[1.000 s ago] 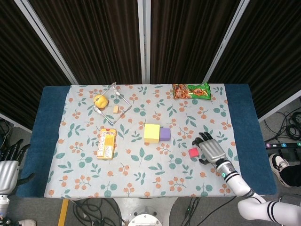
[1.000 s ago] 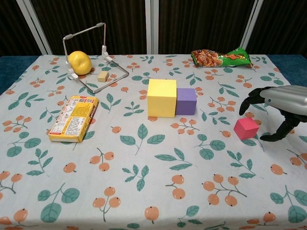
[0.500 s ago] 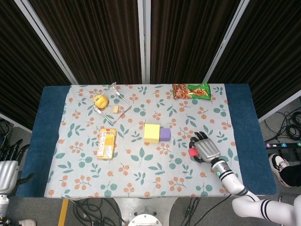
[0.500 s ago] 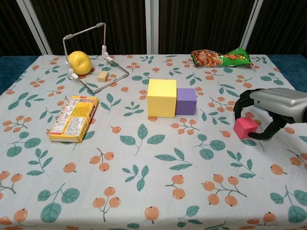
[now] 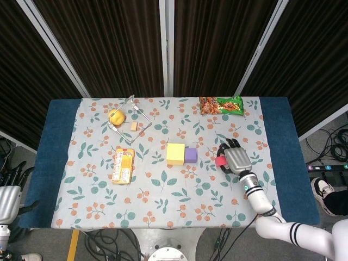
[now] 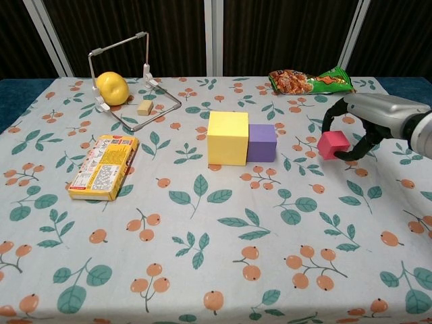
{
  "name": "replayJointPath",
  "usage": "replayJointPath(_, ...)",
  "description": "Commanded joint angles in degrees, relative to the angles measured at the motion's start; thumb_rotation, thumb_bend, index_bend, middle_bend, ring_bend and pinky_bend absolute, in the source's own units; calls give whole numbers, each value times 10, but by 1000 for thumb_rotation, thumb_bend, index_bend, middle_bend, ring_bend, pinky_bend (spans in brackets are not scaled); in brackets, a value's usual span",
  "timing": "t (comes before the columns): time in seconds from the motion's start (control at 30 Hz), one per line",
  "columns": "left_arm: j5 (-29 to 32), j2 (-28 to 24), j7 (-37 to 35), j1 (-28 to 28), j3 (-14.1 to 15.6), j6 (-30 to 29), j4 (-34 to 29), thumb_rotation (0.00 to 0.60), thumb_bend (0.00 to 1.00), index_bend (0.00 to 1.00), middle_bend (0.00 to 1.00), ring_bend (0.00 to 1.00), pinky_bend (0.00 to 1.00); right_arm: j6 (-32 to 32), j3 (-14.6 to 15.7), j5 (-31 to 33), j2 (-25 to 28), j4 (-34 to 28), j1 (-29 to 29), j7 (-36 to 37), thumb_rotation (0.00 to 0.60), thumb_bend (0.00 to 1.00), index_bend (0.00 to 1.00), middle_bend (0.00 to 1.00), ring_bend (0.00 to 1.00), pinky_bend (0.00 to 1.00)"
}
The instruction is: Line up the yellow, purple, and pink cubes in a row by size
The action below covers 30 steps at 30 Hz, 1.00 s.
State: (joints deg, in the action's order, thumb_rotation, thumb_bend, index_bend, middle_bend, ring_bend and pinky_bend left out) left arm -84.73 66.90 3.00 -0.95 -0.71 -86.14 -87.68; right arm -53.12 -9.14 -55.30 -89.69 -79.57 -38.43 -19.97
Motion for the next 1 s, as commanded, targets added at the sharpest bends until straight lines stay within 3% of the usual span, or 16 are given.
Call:
replayJointPath(0.03, 0, 0, -3, 1, 0, -1, 2, 600, 40, 207, 156, 141, 187, -7, -30, 57, -35, 3, -27, -52, 600, 246, 522, 217, 36, 8)
replayJointPath(0.43, 2, 3, -19, 6, 1, -2, 19, 600, 40, 207, 155, 141, 188, -11, -67, 158, -113, 59, -81, -120, 600, 238, 528, 189, 30, 8)
replayJointPath(1.0, 4, 9, -28, 4, 0, 5, 32, 600, 40, 207, 155, 141, 188, -12, -65, 181, -139, 76, -90, -126, 600, 211, 465, 164, 18, 6)
